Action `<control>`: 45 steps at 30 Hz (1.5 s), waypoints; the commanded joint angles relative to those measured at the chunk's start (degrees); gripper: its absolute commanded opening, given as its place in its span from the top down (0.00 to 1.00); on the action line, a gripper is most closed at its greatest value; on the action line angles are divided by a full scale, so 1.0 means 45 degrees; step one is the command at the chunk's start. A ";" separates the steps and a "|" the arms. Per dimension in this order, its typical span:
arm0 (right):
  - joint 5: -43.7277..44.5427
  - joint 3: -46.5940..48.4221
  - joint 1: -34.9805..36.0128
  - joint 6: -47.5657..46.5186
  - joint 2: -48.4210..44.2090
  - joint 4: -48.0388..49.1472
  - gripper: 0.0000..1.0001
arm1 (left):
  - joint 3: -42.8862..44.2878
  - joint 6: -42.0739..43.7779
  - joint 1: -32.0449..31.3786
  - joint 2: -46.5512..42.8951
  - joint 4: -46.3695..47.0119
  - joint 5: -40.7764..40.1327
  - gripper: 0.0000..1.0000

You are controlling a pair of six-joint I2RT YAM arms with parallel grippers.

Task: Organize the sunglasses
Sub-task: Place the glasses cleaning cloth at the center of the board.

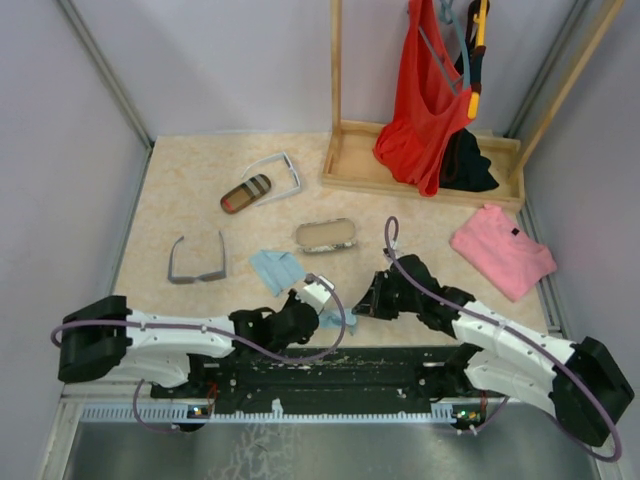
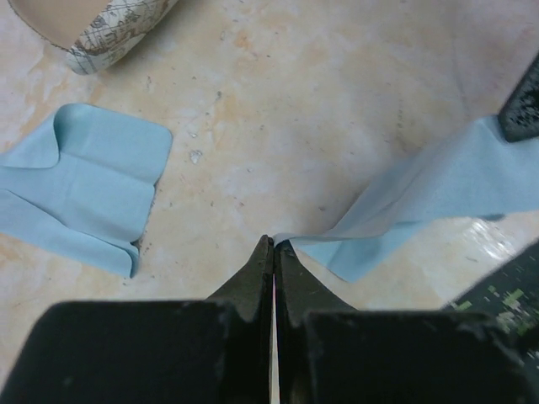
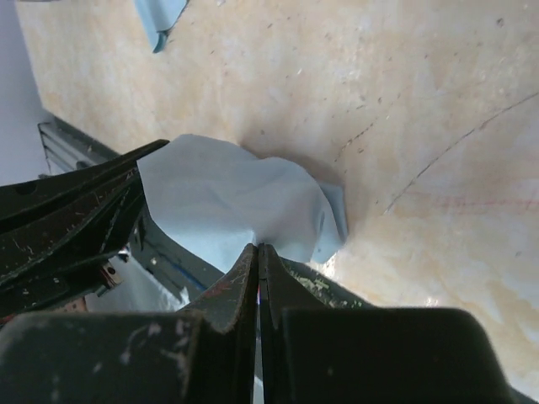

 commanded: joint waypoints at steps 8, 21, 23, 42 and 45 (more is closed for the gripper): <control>0.0783 0.0674 -0.1402 -0.1363 0.2747 0.3033 1.00 | 0.0620 0.1733 0.2174 0.2381 0.3507 0.0571 0.99; 0.0835 0.1273 -0.2493 -0.2566 0.4366 0.3961 0.82 | 0.2198 0.2051 0.3236 0.4096 0.2605 0.2537 1.00; 0.1118 0.1224 -0.2573 -0.3054 0.4039 0.4013 0.80 | 0.2381 0.2006 0.3552 0.4221 0.2389 0.3195 1.00; 0.0847 -0.0200 -0.2541 -0.5821 0.2355 0.7035 0.71 | 0.3123 0.0761 0.5413 0.4894 0.0176 0.5879 0.99; 0.0921 -0.0323 -0.2086 -0.6414 0.1913 0.6917 0.69 | 0.2893 0.0591 0.5662 0.4652 0.0307 0.6413 0.99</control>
